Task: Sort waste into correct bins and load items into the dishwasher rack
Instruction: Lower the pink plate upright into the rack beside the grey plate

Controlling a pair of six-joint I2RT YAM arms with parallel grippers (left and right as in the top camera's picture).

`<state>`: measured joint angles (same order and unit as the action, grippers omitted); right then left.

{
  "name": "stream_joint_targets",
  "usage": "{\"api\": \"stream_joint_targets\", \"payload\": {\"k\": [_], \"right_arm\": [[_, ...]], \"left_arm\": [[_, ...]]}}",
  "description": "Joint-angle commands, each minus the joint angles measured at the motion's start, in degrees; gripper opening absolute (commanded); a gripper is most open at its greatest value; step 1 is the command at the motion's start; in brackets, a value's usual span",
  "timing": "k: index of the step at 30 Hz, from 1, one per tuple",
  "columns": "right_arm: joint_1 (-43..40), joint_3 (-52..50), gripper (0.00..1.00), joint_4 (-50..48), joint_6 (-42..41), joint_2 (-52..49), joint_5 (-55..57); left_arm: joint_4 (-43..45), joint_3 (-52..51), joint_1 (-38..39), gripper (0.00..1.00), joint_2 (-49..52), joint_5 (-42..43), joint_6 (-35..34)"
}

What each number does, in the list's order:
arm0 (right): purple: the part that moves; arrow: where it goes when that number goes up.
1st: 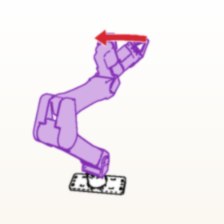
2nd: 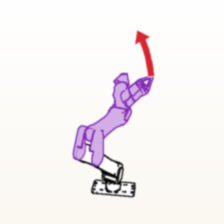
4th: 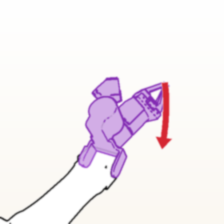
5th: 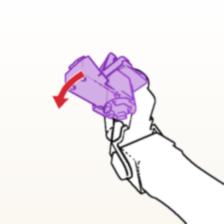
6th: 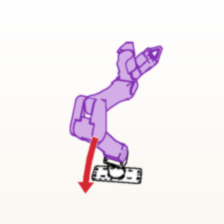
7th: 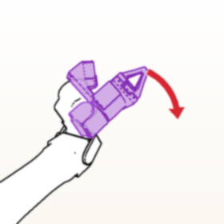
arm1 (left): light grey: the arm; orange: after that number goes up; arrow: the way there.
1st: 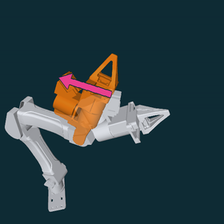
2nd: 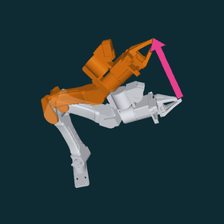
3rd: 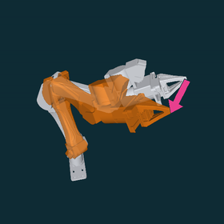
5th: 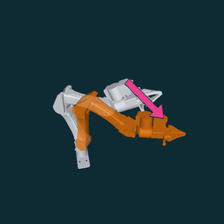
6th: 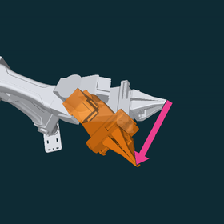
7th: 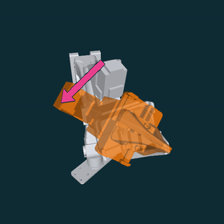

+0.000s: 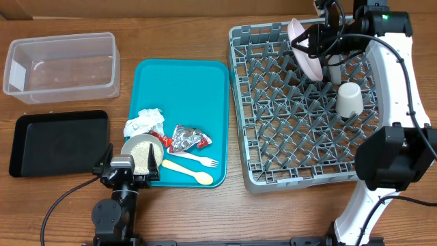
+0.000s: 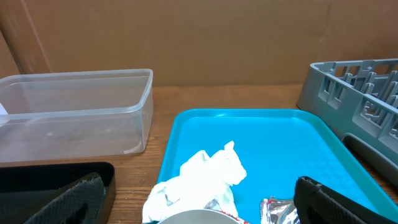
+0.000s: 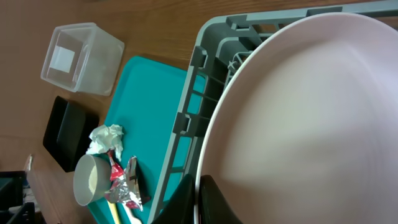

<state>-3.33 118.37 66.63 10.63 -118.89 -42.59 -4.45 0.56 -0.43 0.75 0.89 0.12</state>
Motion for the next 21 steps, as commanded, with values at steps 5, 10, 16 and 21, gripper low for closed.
{"api": "stream_joint_targets", "payload": {"k": [5,10,16,21], "right_arm": [[-1.6,-0.3,0.06,-0.3,0.1,-0.1,-0.7],[-2.1,-0.3,0.72,-0.5,-0.2,-0.1,-4.7],[-2.1,3.1,0.5,-0.5,-0.1,1.9,-11.5],[-0.6,3.4,0.04,0.9,-0.1,6.4,-11.5]], "left_arm": [[0.1,-0.3,-0.4,1.0,-0.5,0.2,-0.5],[0.1,-0.3,-0.4,1.0,-0.5,0.2,-0.5],[0.1,-0.3,-0.4,1.0,-0.5,0.2,-0.5],[0.1,-0.3,-0.4,1.0,-0.5,0.2,-0.5]]}}
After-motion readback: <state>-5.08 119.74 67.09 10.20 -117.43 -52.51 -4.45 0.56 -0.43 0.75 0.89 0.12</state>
